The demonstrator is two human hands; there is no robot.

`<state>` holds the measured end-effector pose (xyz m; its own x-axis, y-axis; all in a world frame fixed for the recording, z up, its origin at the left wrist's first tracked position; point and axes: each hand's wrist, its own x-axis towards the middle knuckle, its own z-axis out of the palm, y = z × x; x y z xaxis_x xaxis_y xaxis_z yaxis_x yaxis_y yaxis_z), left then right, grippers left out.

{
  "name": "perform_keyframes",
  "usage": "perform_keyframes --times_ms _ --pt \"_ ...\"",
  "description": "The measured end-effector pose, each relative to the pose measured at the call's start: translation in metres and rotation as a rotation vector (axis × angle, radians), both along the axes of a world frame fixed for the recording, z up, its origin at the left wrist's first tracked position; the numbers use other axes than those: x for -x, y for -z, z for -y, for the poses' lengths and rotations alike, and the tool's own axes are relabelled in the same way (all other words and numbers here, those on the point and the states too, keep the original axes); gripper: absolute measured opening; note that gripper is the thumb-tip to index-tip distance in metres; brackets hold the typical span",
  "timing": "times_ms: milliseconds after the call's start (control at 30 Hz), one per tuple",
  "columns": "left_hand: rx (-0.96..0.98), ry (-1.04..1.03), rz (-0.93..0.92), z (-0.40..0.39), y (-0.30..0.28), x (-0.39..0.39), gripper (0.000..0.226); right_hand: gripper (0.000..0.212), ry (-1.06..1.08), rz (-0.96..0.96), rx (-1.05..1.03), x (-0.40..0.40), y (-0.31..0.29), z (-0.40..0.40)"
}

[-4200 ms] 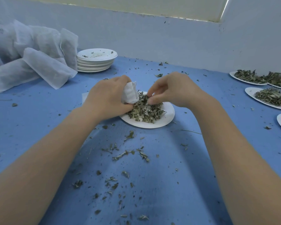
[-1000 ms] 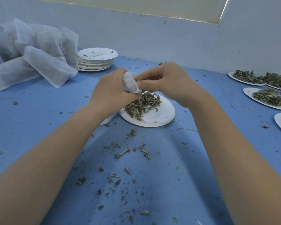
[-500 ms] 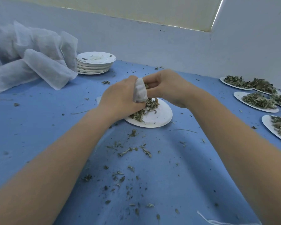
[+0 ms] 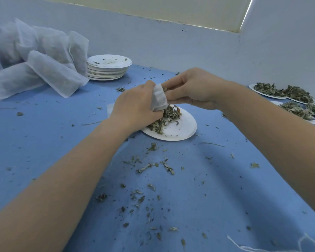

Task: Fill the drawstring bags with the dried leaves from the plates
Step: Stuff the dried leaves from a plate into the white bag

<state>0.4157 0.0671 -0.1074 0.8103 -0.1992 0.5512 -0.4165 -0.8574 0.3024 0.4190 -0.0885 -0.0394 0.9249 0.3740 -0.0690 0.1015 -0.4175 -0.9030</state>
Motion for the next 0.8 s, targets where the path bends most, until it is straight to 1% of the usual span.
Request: perform_keyframes --times_ms 33,67,167,300,400,433,500,533,600,667,767,800 --pt "0.009 0.005 0.003 0.0 0.0 0.0 0.045 0.018 0.004 0.013 -0.018 0.0 0.002 0.0" --pt "0.015 0.012 0.006 0.0 0.0 0.0 0.047 0.016 0.014 0.054 0.007 -0.001 0.004 -0.001" --pt "0.034 0.037 0.025 0.001 0.001 0.0 0.049 0.015 0.031 0.204 0.175 0.0 0.008 -0.007" --pt "0.048 0.014 0.049 0.0 0.001 0.0 0.047 0.017 0.012 0.244 0.221 0.0 0.009 -0.015" --pt "0.085 0.011 0.03 -0.003 0.002 -0.001 0.048 0.014 -0.052 0.273 0.332 0.001 0.007 -0.018" --pt "0.093 0.012 0.02 -0.005 0.002 -0.002 0.05 0.016 -0.09 0.249 0.33 0.001 0.006 -0.017" --pt "0.082 0.001 0.007 -0.008 0.002 -0.003 0.054 0.023 -0.16 0.155 0.233 0.0 0.003 -0.014" --pt "0.076 -0.008 0.005 -0.01 0.002 -0.003 0.054 0.026 -0.176 0.137 0.194 0.0 0.002 -0.012" --pt "0.081 -0.016 0.023 -0.014 0.001 -0.004 0.052 0.029 -0.171 0.176 0.182 -0.001 -0.001 -0.008" --pt "0.096 -0.023 0.059 -0.016 -0.001 -0.004 0.049 0.026 -0.144 0.231 0.147 -0.001 -0.002 -0.007" --pt "0.06 -0.082 0.113 -0.02 -0.001 -0.006 0.048 0.02 -0.058 0.256 -0.016 -0.005 -0.003 -0.003" --pt "0.049 -0.106 0.11 -0.022 -0.001 -0.006 0.048 0.018 -0.017 0.276 -0.028 -0.008 -0.002 0.001"
